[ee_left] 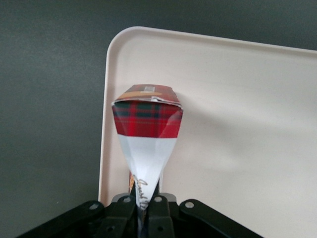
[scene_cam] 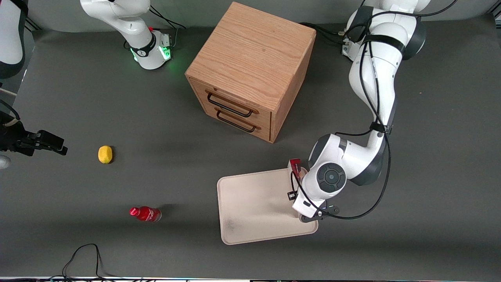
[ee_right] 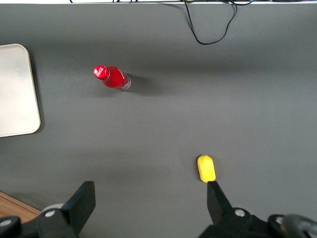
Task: Place red cookie box on tray
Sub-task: 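Lower the cookie box onto the tray and open the left gripper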
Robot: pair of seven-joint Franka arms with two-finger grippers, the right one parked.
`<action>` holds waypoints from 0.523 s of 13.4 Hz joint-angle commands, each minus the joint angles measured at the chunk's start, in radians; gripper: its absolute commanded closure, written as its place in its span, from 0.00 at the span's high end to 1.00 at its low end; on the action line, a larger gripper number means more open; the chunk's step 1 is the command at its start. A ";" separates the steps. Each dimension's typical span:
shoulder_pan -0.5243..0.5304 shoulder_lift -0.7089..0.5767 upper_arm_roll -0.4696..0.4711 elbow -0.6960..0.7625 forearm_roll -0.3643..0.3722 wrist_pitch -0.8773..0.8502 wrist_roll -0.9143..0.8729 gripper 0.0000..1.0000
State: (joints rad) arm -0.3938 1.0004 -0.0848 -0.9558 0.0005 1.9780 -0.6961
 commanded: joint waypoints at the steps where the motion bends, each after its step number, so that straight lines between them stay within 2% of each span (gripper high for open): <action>1: 0.003 -0.010 0.003 -0.028 0.021 0.027 -0.006 0.00; 7: 0.018 0.009 0.003 -0.028 0.044 0.045 -0.002 0.00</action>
State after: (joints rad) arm -0.3771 1.0013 -0.0834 -0.9743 0.0210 1.9994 -0.6961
